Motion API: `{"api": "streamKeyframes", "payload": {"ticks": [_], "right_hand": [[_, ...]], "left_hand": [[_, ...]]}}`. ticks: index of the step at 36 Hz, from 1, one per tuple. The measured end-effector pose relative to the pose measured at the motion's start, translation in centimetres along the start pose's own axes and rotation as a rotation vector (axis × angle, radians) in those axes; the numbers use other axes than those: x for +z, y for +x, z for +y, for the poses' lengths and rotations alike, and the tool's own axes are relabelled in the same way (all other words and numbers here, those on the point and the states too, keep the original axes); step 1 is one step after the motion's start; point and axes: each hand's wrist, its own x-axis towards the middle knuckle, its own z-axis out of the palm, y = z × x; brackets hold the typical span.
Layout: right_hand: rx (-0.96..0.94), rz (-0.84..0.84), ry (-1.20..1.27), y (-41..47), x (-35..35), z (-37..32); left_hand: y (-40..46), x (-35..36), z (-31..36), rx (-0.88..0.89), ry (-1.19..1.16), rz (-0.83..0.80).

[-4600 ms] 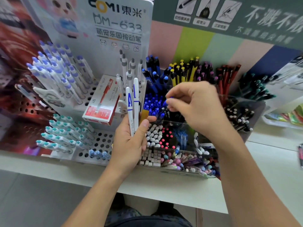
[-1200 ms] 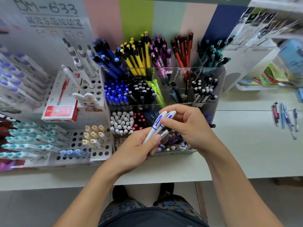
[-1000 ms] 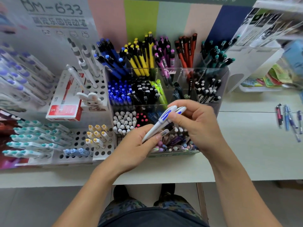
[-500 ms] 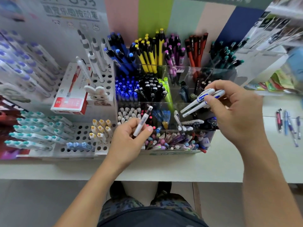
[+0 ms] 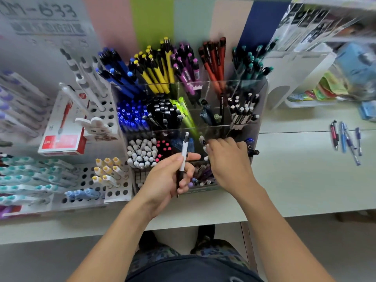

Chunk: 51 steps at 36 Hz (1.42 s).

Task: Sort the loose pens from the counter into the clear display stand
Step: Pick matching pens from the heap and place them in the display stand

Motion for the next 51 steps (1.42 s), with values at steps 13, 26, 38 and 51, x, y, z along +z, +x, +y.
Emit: {"api": "streamKeyframes", "payload": {"ticks": [13, 26, 38, 51], "right_hand": [[0.201, -0.076, 1.250, 0.5, -6.5, -1.9], [0.104, 0.688, 0.615, 3.4, -11.9, 4.1], [0.123, 0.603, 0.367, 4.4, -10.6, 4.0], [0.158, 0.576, 0.229, 4.1, -6.4, 3.7]], "left_hand": [[0.4, 1.3, 1.9, 0.393, 0.567, 0.058], [-0.1, 0.7, 4.2, 0.518, 0.545, 0.210], [2.6, 4.4, 4.8, 0.498, 0.677, 0.014], [3.4, 3.2, 3.7, 0.500, 0.657, 0.054]]}}
